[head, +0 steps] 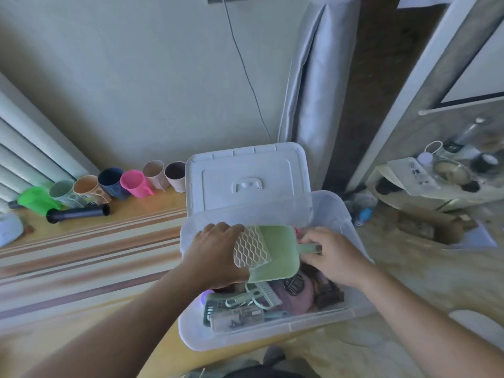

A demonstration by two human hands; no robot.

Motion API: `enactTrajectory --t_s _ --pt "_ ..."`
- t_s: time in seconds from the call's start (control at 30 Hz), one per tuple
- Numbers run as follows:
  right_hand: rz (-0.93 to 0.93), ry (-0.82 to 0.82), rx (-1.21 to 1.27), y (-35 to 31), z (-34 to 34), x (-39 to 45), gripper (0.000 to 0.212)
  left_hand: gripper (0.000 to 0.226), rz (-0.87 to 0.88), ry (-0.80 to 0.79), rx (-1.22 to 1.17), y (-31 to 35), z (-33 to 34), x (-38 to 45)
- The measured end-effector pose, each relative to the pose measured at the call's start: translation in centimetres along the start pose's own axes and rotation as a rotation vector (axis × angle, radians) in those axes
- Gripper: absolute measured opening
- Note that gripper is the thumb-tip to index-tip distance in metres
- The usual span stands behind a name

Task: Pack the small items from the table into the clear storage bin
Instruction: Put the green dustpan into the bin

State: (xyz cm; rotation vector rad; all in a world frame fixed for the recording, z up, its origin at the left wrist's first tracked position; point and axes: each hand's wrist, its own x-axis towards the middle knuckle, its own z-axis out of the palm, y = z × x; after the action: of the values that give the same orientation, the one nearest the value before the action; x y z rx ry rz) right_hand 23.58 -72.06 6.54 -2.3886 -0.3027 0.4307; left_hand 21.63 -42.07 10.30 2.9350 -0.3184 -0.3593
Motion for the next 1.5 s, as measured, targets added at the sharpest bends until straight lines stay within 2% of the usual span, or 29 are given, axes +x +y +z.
enactTrajectory --t_s 0.1,0.2,0.27,0.4,0.57,0.63,0.7,0.77,0.83,0.9,0.97,1.1,1.2,1.27,1.37,1.43,1.5 --pt "0.09 -0.106 -0.128 4.0 -0.4 -0.7 0.02 0.099 0.002 0.006 -0.038 -0.1 1.2 -0.2" --pt "0.15 -0.226 -0.239 6.0 0.9 -1.3 0.016 0.102 -0.013 -0.03 -0.05 -0.3 2.4 -0.5" --pt "0.17 -0.239 -0.283 6.1 1.9 -1.1 0.018 0.101 -0.011 -0.051 -0.052 -0.2 3.2 -0.7" --pt "0.232 -0.239 -0.628 6.0 3.2 -0.5 0.021 0.097 -0.01 -0.071 -0.059 -0.1 4.5 -0.8" --pt "0.34 -0.412 -0.793 4.6 3.3 -0.3 0.036 0.095 -0.019 -0.144 -0.034 -0.6 6.0 -1.1" --pt "0.357 -0.463 -0.784 3.5 2.8 -0.2 0.041 0.096 -0.02 -0.152 -0.027 -0.8 6.5 -1.4" --pt "0.311 -0.388 -0.721 2.0 1.9 0.1 0.058 0.096 -0.033 -0.145 -0.031 -0.9 6.7 -1.6" --pt "0.154 -0.232 -0.615 -0.1 1.3 0.6 0.077 0.093 -0.049 -0.12 -0.028 -1.4 6.3 -1.4" --pt "-0.088 -0.149 -0.445 -3.0 1.8 1.7 0.086 0.09 -0.037 -0.078 0.011 -2.0 5.7 -1.2" --pt "-0.261 -0.192 -0.353 -5.9 3.9 3.3 0.096 0.088 -0.037 -0.039 0.046 -2.6 4.8 -1.0" --pt "-0.338 -0.252 -0.328 -8.2 6.7 5.2 0.103 0.087 -0.066 -0.004 0.055 -3.4 3.8 -0.6" --pt "-0.268 -0.167 -0.326 -10.1 10.4 9.0 0.104 0.094 -0.087 0.015 0.037 -5.8 2.8 0.5" --pt "-0.266 -0.104 -0.313 -10.7 11.9 11.2 0.094 0.09 -0.112 0.022 0.054 -7.1 2.8 1.1" --pt "-0.237 -0.068 -0.301 -10.7 12.5 12.3 0.09 0.075 -0.1 0.071 0.093 -7.9 3.2 1.2" --pt "-0.175 -0.107 -0.31 -10.3 13.3 13.0 0.083 0.044 -0.104 0.133 0.183 -7.8 4.3 0.6" --pt "-0.164 -0.096 -0.276 -10.0 14.0 12.7 0.071 0.039 -0.148 0.139 0.198 -7.3 4.9 0.2" --pt "-0.163 -0.075 -0.226 -9.7 14.4 12.4 0.062 0.043 -0.167 0.118 0.181 -7.1 5.2 0.2"
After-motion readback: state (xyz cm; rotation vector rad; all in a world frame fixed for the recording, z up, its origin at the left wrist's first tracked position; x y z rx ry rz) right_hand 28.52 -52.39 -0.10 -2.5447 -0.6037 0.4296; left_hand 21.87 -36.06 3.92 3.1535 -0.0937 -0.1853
